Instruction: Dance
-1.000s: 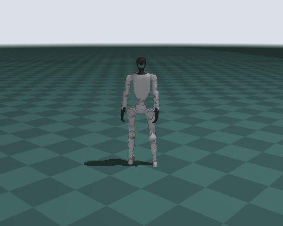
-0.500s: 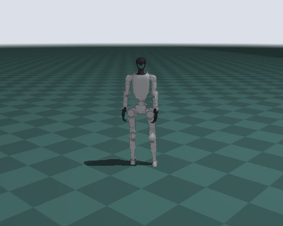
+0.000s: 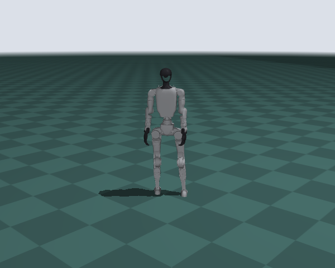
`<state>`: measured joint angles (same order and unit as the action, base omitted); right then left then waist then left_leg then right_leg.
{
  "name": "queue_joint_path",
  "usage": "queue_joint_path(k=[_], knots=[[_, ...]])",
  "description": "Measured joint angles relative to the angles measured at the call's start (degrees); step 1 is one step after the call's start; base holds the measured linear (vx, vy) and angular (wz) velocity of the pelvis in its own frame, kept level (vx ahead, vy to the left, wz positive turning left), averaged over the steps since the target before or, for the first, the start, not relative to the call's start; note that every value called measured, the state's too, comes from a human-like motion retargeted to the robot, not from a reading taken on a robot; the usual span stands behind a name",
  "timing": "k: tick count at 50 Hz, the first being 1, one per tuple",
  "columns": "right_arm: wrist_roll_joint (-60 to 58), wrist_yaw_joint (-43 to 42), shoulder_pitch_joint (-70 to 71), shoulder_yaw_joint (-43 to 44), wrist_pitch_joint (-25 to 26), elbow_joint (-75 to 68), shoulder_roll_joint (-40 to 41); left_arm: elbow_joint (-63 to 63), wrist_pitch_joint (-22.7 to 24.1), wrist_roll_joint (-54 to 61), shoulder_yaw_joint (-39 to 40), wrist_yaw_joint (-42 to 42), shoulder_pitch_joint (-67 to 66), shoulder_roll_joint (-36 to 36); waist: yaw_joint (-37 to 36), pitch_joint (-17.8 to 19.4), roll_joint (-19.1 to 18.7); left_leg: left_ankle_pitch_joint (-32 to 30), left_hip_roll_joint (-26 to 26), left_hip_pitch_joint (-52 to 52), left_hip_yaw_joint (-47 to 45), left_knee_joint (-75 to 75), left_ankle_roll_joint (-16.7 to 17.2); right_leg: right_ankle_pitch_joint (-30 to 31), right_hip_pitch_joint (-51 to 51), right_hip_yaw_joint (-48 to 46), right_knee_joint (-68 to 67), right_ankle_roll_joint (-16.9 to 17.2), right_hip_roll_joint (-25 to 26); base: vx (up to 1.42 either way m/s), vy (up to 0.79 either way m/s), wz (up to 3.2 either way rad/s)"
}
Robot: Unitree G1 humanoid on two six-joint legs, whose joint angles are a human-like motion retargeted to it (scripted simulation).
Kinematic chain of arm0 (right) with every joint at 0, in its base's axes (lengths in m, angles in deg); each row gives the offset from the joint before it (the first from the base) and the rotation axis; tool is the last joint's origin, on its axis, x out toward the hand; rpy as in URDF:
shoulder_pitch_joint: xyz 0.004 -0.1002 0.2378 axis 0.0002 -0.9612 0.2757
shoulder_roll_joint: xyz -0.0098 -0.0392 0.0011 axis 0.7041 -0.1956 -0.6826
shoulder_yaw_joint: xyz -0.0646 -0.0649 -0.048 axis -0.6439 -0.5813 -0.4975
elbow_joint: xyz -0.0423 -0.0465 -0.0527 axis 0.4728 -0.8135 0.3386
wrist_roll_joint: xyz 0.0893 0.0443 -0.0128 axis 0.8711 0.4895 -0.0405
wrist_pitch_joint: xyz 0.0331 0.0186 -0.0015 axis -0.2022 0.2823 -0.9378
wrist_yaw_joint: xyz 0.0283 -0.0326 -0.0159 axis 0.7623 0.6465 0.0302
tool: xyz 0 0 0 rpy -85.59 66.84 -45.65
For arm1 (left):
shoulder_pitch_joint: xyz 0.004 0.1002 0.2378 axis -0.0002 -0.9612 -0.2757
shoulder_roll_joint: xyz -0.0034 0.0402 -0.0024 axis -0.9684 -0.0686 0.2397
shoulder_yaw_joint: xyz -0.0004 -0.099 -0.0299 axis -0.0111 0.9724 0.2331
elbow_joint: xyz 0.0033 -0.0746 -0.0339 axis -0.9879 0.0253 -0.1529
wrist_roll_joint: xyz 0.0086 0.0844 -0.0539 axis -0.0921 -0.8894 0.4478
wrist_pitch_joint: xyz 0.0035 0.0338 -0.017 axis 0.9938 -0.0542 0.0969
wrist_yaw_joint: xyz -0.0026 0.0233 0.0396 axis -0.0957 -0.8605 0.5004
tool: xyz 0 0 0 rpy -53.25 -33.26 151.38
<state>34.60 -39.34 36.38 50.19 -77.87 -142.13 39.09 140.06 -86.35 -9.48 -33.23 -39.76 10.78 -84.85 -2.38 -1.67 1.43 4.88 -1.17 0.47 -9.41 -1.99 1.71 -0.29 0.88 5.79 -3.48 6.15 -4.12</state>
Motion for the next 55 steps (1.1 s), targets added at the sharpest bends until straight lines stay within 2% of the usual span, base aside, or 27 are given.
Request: queue_joint_path(k=[22, 36, 55], knots=[[0.9, 0.5, 0.3, -0.5, 0.2, -1.0, -0.1, 0.1, 0.1, -0.8, -1.5, -0.7, 1.4, -0.3, 1.0, 0.2, 0.3, -0.3, -0.5, -0.4, 1.5, -0.3, 0.8, -0.3, 1.2, -2.2, 0.2, -0.4, 0.0, -0.03, 0.0, 0.09], [1.1, 0.3, 0.3, -0.2, -0.1, -1.3, -0.1, 0.0, 0.2, -0.5, -0.9, -0.8, 0.2, 0.0, 0.4, -0.1, 0.5, 3.2, 0.2, -0.9, 2.7, -2.3, 1.5, -0.1, 1.0, -2.2, 0.4, -1.1, 0.1, 0.0, 0.0, 0.0], [1.4, 0.5, 0.3, 0.1, -0.1, -1.7, -0.5, 0.1, 0.3, -0.6, -2.2, -0.5, 0.7, -0.2, 0.2, -0.4, 0.1, 0.7, 0.1, 0.3, 3.2, -1.2, 0.7, -0.7, 1.9, -1.6, -0.1, -0.9, 0.4, 0.02, 0.01, 0.0]])
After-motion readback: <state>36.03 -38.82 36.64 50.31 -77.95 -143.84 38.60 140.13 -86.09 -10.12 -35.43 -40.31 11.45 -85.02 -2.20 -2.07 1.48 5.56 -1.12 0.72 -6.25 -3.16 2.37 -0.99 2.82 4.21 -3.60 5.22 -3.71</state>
